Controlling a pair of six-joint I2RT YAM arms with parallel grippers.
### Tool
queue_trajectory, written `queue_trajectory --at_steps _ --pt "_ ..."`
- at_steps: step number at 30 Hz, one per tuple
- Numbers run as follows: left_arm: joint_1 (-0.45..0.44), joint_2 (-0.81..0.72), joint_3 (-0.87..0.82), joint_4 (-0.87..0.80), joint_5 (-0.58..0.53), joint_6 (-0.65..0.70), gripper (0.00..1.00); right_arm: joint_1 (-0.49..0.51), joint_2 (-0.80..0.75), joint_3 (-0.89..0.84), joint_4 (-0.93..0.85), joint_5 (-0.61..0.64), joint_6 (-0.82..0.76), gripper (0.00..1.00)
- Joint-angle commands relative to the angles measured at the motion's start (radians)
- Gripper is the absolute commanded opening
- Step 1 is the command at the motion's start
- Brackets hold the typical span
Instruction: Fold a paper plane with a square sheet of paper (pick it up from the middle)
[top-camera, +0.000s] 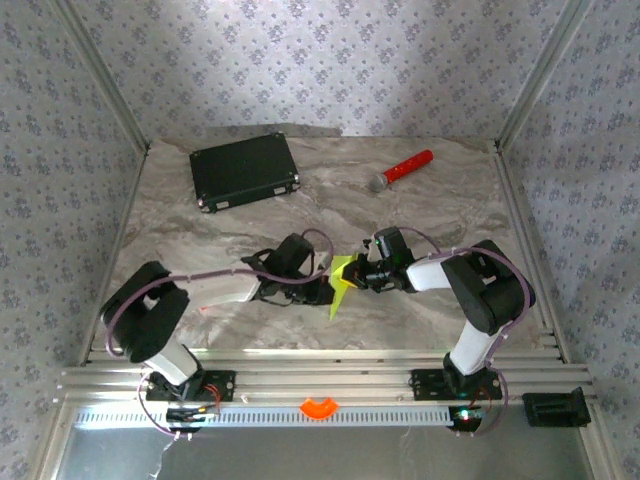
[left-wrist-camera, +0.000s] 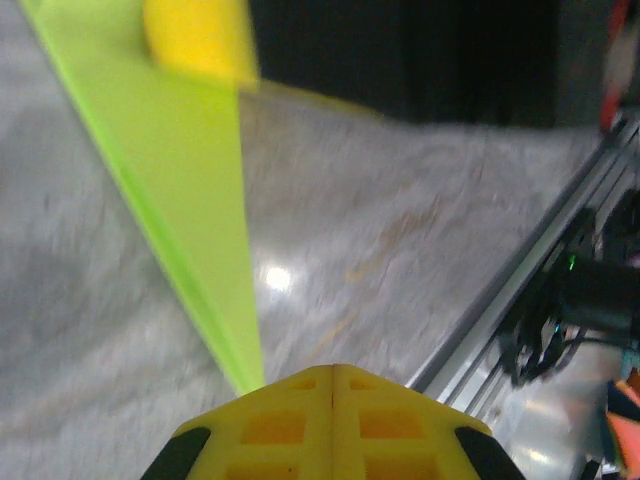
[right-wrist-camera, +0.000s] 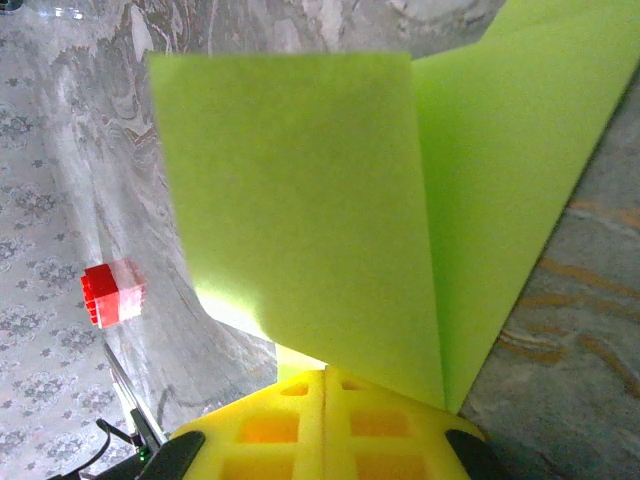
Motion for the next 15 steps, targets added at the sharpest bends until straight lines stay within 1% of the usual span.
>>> queue_trajectory --at_steps 1,3,5,8,11,15 --pt "0.010 0.097 0.090 0.044 0.016 -0.023 0.04 0.006 0.063 -0.025 -0.139 0.120 -0.013 0.00" --pt "0.011 0.148 0.118 0.047 0.000 -0.032 0.04 0.008 0.063 -0.021 -0.142 0.117 -0.012 0.00" --pt "0.010 0.194 0.131 0.056 0.006 -0.035 0.05 0.009 0.063 -0.018 -0.143 0.115 -0.013 0.00" --pt "0.011 0.230 0.108 0.054 0.006 -0.037 0.04 0.011 0.065 -0.015 -0.144 0.113 -0.013 0.00" --pt "0.008 0.223 0.051 0.045 0.006 -0.024 0.04 0.010 0.066 -0.017 -0.144 0.113 -0.012 0.00" --pt "-0.006 0.177 -0.026 0.007 0.006 0.022 0.04 0.010 0.065 -0.018 -0.148 0.117 -0.013 0.00"
